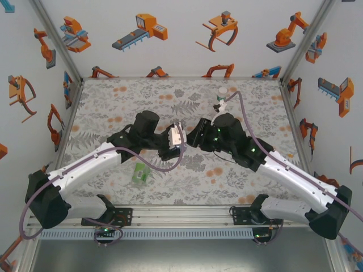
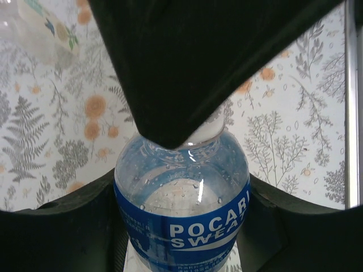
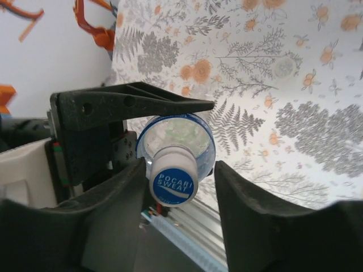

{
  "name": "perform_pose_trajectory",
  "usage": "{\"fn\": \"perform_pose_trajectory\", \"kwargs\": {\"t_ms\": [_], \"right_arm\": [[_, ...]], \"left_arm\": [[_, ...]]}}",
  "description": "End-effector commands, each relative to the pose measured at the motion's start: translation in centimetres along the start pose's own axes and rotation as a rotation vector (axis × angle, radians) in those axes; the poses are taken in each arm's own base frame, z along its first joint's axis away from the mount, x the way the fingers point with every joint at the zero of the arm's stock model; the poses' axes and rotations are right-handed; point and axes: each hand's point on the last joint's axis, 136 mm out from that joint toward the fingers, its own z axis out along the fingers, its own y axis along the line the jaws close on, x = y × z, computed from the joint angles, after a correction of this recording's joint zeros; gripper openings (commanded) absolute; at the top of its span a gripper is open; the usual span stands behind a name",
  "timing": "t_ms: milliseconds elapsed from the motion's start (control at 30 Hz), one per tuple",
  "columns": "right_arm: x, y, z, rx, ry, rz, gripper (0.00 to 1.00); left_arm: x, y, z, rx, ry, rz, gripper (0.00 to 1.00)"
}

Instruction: Screw on the bottle caps

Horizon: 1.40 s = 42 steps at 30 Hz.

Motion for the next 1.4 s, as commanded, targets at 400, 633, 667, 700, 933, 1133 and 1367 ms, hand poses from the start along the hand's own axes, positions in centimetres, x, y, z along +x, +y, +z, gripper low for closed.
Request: {"fn": "perform_pose_trajectory", "kwargs": {"t_ms": [400,633,667,700,933,1133,1367], "right_arm": [[2.3,7.5,-7.4,-0.414,0.075,-1.213,0.58],[5.1,9.4,-8.2,-0.681,0.103,-1.446,0.56],[5.3,9.6,-8.0,-0.696,0.102,-1.448,0.55],[5.4,9.7,-7.8,-0.707,0.104,-1.445,0.54],[5.4,10.1,-6.9,-0.728,0.070,-1.435,0.47],[5.8,9.8,-6.3,-0.734,0.085,-1.418,0.45],[6.3,9.8,-5.9,-0.751,0.114,-1.390,0.43]], "left_arm": [[-3.5,-3.0,-3.1,0.126,-0.102,0.029,0.00],[-4.0,-4.8,-4.2,0.197,-0.129,0.022,0.00],[-4.1,-4.8,-4.3,0.199,-0.132,0.019,0.00],[-4.2,-4.9,-4.4,0.202,-0.135,0.017,0.00],[-4.0,-5.1,-4.5,0.211,-0.130,0.007,0.00],[-3.9,-5.2,-4.4,0.217,-0.123,0.009,0.00],[-3.9,-5.0,-4.3,0.215,-0.121,0.007,0.00]]}}
